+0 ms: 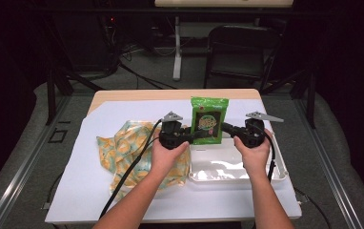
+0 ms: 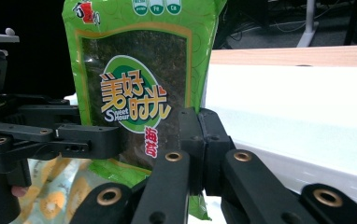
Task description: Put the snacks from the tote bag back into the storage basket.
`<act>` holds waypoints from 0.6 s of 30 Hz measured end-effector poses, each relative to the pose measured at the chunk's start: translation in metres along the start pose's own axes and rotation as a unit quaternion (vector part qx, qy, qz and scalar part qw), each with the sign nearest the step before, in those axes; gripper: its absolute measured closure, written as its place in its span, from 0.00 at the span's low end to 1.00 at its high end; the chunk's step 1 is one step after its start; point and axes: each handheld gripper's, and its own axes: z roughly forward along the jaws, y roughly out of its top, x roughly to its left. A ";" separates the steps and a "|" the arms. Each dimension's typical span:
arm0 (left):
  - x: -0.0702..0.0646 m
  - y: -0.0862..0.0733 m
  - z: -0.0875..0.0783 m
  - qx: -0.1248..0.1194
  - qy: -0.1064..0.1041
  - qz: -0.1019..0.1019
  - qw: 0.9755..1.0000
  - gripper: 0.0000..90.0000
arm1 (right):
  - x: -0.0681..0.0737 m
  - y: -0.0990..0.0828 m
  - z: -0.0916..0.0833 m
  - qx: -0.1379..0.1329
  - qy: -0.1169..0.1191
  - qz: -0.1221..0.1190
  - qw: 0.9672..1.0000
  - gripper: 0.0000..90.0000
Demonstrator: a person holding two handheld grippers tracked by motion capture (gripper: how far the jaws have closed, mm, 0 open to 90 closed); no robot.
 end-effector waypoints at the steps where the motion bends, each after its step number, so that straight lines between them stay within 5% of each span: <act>1: 0.000 -0.001 0.001 0.002 0.002 0.001 1.000 0.68 | 0.000 -0.001 0.000 0.001 -0.001 0.000 1.000 1.00; 18: -0.002 -0.011 0.016 0.032 0.005 -0.003 0.999 0.65 | -0.007 -0.016 0.000 0.016 -0.023 0.006 1.000 1.00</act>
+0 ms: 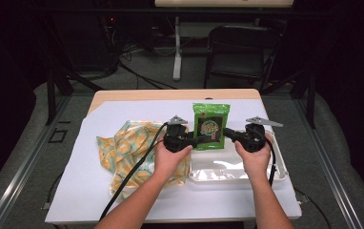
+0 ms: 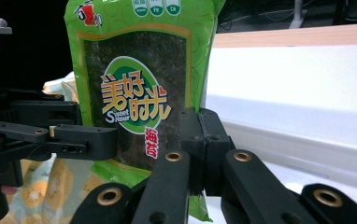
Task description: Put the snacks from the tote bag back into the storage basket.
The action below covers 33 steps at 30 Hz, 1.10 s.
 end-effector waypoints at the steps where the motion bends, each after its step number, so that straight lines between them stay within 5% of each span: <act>1: 0.000 -0.001 0.001 0.004 -0.001 -0.001 1.000 0.65 | 0.000 -0.001 0.000 0.001 0.001 -0.001 1.000 1.00; 33: 0.007 -0.011 0.019 0.050 0.013 -0.020 0.998 0.63 | -0.007 -0.016 0.010 0.040 -0.013 -0.001 0.999 1.00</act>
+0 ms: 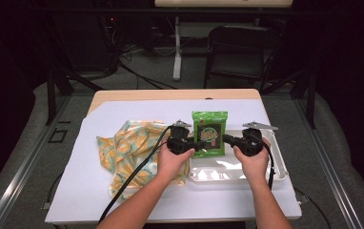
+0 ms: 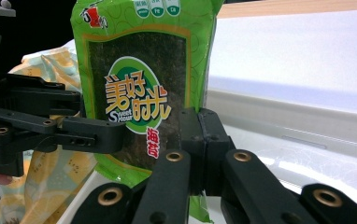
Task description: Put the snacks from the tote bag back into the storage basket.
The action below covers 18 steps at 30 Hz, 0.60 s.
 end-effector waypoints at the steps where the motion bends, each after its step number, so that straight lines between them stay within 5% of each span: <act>1: 0.001 0.000 0.000 0.003 0.000 0.000 1.000 0.63 | 0.000 0.000 0.001 -0.001 0.000 0.001 1.000 1.00; 18: 0.002 0.002 -0.003 -0.007 0.014 -0.014 1.000 0.58 | 0.000 -0.004 0.005 -0.003 0.001 0.005 1.000 1.00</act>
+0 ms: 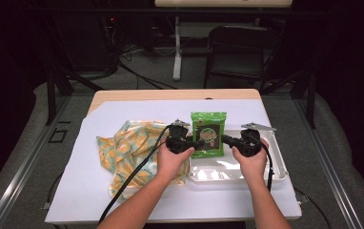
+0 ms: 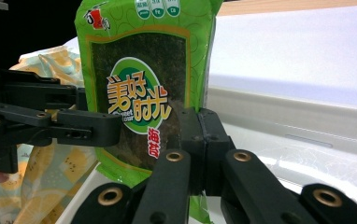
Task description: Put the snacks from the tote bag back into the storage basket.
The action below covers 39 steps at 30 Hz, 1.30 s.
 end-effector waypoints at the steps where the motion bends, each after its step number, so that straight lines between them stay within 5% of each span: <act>1: 0.000 0.000 0.000 0.000 0.001 0.001 1.000 0.58 | 0.000 0.000 0.000 0.000 0.000 -0.001 1.000 1.00; 23: -0.002 0.008 -0.023 -0.038 0.012 0.000 0.999 0.57 | -0.003 -0.001 0.001 -0.002 0.005 0.010 1.000 1.00; 39: -0.001 0.012 -0.049 -0.053 0.018 0.023 0.998 0.57 | -0.006 -0.002 0.003 -0.001 0.007 0.014 1.000 1.00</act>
